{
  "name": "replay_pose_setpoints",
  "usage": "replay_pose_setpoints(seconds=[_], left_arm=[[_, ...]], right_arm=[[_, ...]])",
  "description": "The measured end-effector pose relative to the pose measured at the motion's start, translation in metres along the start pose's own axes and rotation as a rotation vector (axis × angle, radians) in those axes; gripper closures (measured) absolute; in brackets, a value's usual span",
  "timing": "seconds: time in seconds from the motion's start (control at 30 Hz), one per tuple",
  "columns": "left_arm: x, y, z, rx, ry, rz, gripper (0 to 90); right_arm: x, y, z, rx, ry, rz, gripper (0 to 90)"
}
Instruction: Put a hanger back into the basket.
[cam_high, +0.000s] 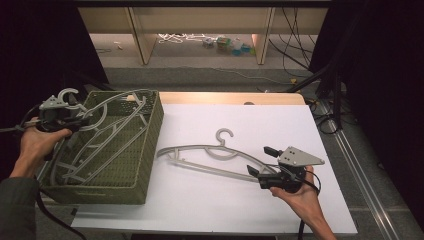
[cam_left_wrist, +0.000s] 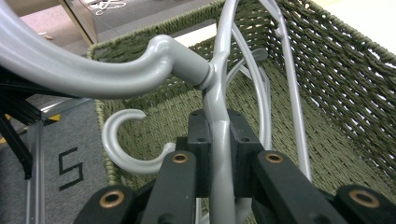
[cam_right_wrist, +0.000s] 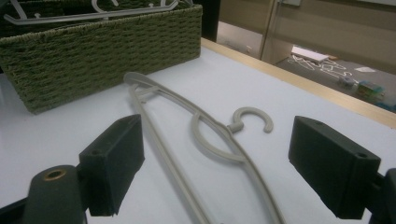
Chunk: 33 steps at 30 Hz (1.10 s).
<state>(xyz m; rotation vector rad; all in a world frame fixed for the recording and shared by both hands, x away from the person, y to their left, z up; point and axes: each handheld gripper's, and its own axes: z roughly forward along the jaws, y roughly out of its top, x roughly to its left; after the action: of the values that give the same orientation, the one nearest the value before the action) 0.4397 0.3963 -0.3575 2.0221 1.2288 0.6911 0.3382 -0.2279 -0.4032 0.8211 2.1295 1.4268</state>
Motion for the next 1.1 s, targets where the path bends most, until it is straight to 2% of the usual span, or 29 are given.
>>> replay_pose_setpoints(seconds=[0.03, 0.07, 0.1, 0.13, 0.27, 0.3, 0.33, 0.43, 0.47, 0.53, 0.57, 0.63, 0.73, 0.77, 0.93, 0.97, 1.0, 1.1], left_arm=[[-0.002, 0.0, 0.002, -0.013, -0.001, -0.017, 81.8], [0.0, 0.0, 0.001, 0.023, -0.007, 0.03, 81.8], [-0.004, -0.001, 0.005, -0.007, -0.006, -0.011, 81.8], [-0.002, -0.001, 0.004, 0.026, -0.01, 0.034, 81.8], [-0.003, -0.002, 0.011, 0.033, -0.005, 0.033, 81.8], [-0.006, -0.002, 0.013, 0.035, -0.008, 0.008, 81.8], [-0.005, -0.002, 0.014, 0.054, -0.011, 0.037, 81.8], [-0.007, -0.004, 0.021, 0.059, -0.008, 0.033, 81.7], [-0.006, -0.003, 0.023, 0.08, -0.011, 0.032, 81.7], [-0.007, -0.005, 0.028, 0.075, -0.01, 0.031, 81.7], [-0.008, -0.005, 0.029, 0.091, -0.008, 0.036, 81.7], [-0.01, -0.005, 0.033, 0.098, -0.004, 0.045, 81.6], [-0.013, -0.01, 0.04, 0.11, -0.004, 0.051, 81.6], [-0.014, -0.011, 0.042, 0.126, 0.01, 0.057, 81.6], [-0.014, -0.02, 0.05, 0.123, 0.011, 0.047, 81.6], [-0.013, -0.021, 0.049, 0.146, 0.011, 0.047, 81.6], [-0.012, -0.022, 0.051, 0.138, 0.007, 0.041, 81.6], [-0.012, -0.024, 0.051, 0.147, 0.015, 0.035, 81.5]], right_arm=[[0.0, -0.001, 0.001, -0.008, -0.008, 0.001, 18.9], [0.0, -0.001, 0.001, -0.003, -0.004, -0.003, 19.0], [0.0, -0.001, 0.0, 0.003, 0.002, -0.003, 19.0], [0.0, -0.001, 0.001, 0.002, 0.002, -0.003, 19.0], [0.0, -0.001, 0.001, 0.005, 0.006, -0.002, 18.9], [0.0, -0.001, 0.001, 0.005, 0.006, -0.002, 19.0], [0.0, -0.001, 0.001, 0.006, 0.008, -0.001, 19.0], [0.0, -0.001, 0.001, 0.004, 0.005, -0.003, 19.0], [0.0, -0.001, 0.001, 0.007, 0.009, -0.003, 19.0], [-0.001, -0.001, 0.001, 0.001, 0.0, -0.002, 18.9], [-0.001, -0.002, 0.002, -0.009, 0.003, -0.002, 19.0], [-0.001, -0.001, -0.001, 0.025, -0.004, -0.003, 19.0], [-0.001, -0.002, 0.002, -0.006, 0.008, 0.001, 19.0], [-0.001, -0.002, 0.002, -0.004, 0.011, 0.0, 19.0], [-0.002, -0.002, 0.001, 0.008, 0.005, -0.005, 19.0], [-0.002, -0.002, 0.001, 0.006, 0.006, -0.005, 19.0], [-0.001, -0.002, 0.002, -0.005, -0.003, -0.003, 19.0], [-0.001, -0.002, 0.001, 0.012, 0.005, -0.006, 18.9]])
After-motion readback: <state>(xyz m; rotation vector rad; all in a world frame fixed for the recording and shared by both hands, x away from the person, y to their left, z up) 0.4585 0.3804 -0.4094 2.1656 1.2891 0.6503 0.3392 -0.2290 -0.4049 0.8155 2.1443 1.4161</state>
